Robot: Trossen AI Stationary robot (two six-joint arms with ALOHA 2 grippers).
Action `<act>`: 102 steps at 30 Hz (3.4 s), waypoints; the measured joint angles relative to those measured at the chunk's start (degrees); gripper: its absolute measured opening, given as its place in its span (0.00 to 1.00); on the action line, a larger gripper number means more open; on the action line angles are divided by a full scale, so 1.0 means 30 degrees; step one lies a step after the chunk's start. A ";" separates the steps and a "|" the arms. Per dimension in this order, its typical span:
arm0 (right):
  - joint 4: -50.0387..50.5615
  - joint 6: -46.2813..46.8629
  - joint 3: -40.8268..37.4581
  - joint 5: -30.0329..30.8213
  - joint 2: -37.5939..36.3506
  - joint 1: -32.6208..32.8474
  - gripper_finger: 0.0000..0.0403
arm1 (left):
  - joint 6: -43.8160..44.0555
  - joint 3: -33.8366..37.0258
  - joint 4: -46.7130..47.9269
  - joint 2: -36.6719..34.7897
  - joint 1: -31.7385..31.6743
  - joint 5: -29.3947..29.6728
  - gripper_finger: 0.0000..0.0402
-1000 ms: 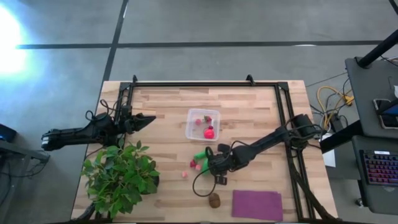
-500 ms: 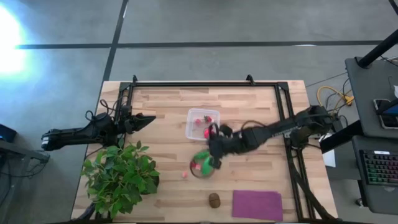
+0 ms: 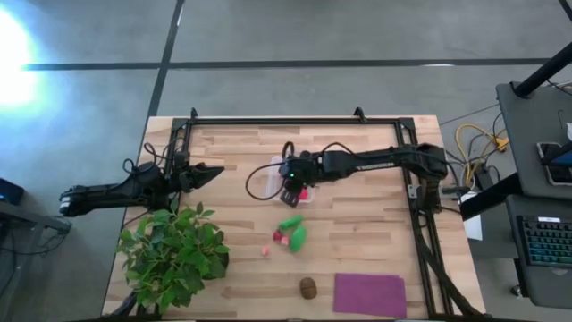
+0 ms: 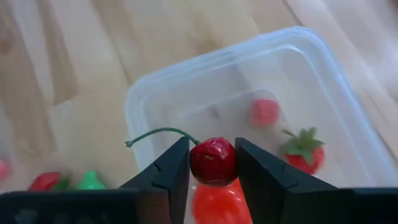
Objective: Pick and placing Produce into tupperware
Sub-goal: Put the red cherry into the transparent bin, then put the brown kiwi into the transparent bin
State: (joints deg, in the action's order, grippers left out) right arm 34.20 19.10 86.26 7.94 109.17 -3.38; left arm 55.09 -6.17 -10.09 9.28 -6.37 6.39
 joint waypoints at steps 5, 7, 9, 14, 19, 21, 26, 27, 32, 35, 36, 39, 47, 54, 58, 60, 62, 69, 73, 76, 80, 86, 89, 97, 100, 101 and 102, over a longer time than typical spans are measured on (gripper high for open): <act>0.0135 0.0120 0.0224 -0.0138 0.0136 -0.0006 0.42 | 0.0000 0.0000 -0.0015 0.0015 0.0000 -0.0004 0.50; 0.0274 0.0414 0.0224 -0.0137 0.0124 -0.0013 0.47 | 0.0000 0.0000 0.0013 0.0000 0.0007 -0.0002 0.50; 0.0689 0.1086 0.0217 -0.0145 0.0081 -0.0006 0.52 | 0.0000 0.0000 -0.0003 0.0015 0.0004 0.0000 0.50; 0.1264 0.0658 0.0237 -0.0592 -0.0559 0.0972 0.59 | 0.0000 0.0000 0.0011 0.0015 0.0004 -0.0004 0.50; 0.2116 0.0832 0.0275 -0.0786 -0.0993 0.3549 0.59 | 0.0000 0.0007 0.0001 0.0015 0.0007 -0.0007 0.50; 0.2889 0.2929 0.0275 -0.0799 -0.0993 0.4448 0.59 | 0.0000 0.0000 0.0007 0.0015 0.0007 0.0005 0.50; 0.4584 1.1077 0.0275 -0.1279 -0.0867 0.6123 0.58 | 0.0000 0.0000 0.0007 0.0015 0.0000 -0.0001 0.50; 0.4612 1.2925 0.0249 -0.1580 -0.0836 0.6430 0.58 | 0.0000 0.0000 0.0007 0.0015 0.0004 0.0000 0.50; 0.4528 2.0934 0.0151 -0.3322 -0.0826 0.7570 0.58 | 0.0000 0.0007 0.0007 0.0018 0.0000 -0.0007 0.50; 0.4366 2.3536 0.0129 -0.4349 -0.0826 0.8169 0.58 | 0.0000 0.0007 0.0007 0.0015 0.0001 -0.0006 0.50; 0.4185 2.4015 0.0129 -0.4575 -0.0826 0.8352 0.58 | 0.0000 0.0007 0.0007 0.0016 0.0004 -0.0004 0.50; 0.3938 2.4828 0.0125 -0.4645 -0.0826 0.8847 0.58 | 0.0000 0.0007 0.0007 0.0015 0.0001 -0.0007 0.50; 0.1372 2.6306 -0.0624 -0.5454 -0.0817 0.9448 0.58 | 0.0000 0.0007 0.0007 0.0022 0.0007 -0.0007 0.50; -0.1854 2.7036 -0.0782 -0.6814 0.1405 1.0271 0.58 | 0.0000 0.0018 0.0015 0.0015 0.0003 0.0000 0.50; -0.1930 2.7626 -0.0229 -0.6798 0.2202 1.0847 0.58 | 0.0000 0.0029 0.0008 0.0000 0.0000 0.0000 0.50; -0.1788 2.8009 -0.0098 -0.6784 0.2379 1.1118 0.58 | 0.0000 0.0029 0.0012 0.0015 0.0000 0.0000 0.50; -0.0987 2.8354 -0.0096 -0.6685 0.2417 1.1361 0.58 | 0.0000 0.0029 0.0005 0.0014 0.0003 0.0004 0.50; 0.0325 2.9729 -0.0089 -0.5165 0.2336 1.1957 0.58 | 0.0000 0.0029 0.0017 0.0003 0.0000 -0.0002 0.50; 0.0326 2.9696 0.0389 -0.5034 0.2349 1.2023 0.58 | 0.0000 0.0029 0.0014 0.0022 0.0000 -0.0007 0.50; 0.0403 2.9497 0.0726 -0.4746 0.2361 1.2004 0.58 | 0.0000 0.0029 0.0007 0.0018 0.0000 0.0000 0.50; 0.0405 2.9140 0.0792 -0.4553 0.2373 1.1994 0.58 | 0.0000 0.0029 0.0008 0.0022 0.0000 0.0000 0.50; 0.0082 2.7351 0.0792 -0.4463 0.2373 1.2001 0.58 | 0.0000 0.0029 0.0007 0.0015 0.0003 -0.0007 0.50; -0.0193 2.6621 0.0792 -0.4095 0.2373 1.1994 0.58 | 0.0000 0.0029 0.0014 0.0021 0.0000 -0.0001 0.50; -0.0217 2.4182 0.1291 -0.3497 0.2370 1.2449 0.56 | 0.0000 0.0029 0.0007 0.0022 0.0000 0.0000 0.50; -0.0280 2.3270 0.1734 -0.3546 0.2329 1.2934 0.56 | 0.0000 0.0029 0.0011 0.0019 0.0000 -0.0001 0.50; -0.0280 2.2988 0.1816 -0.3482 0.2329 1.3055 0.56 | 0.0000 0.0029 0.0007 0.0015 0.0000 0.0000 0.50; -0.0263 2.2874 0.1842 -0.3368 0.2329 1.3163 0.56 | 0.0000 0.0029 0.0009 0.0015 0.0000 -0.0002 0.50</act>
State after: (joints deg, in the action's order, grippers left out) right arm 33.41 87.73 91.79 -2.16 116.16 36.11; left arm 55.09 -6.09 -10.06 9.32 -6.37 6.39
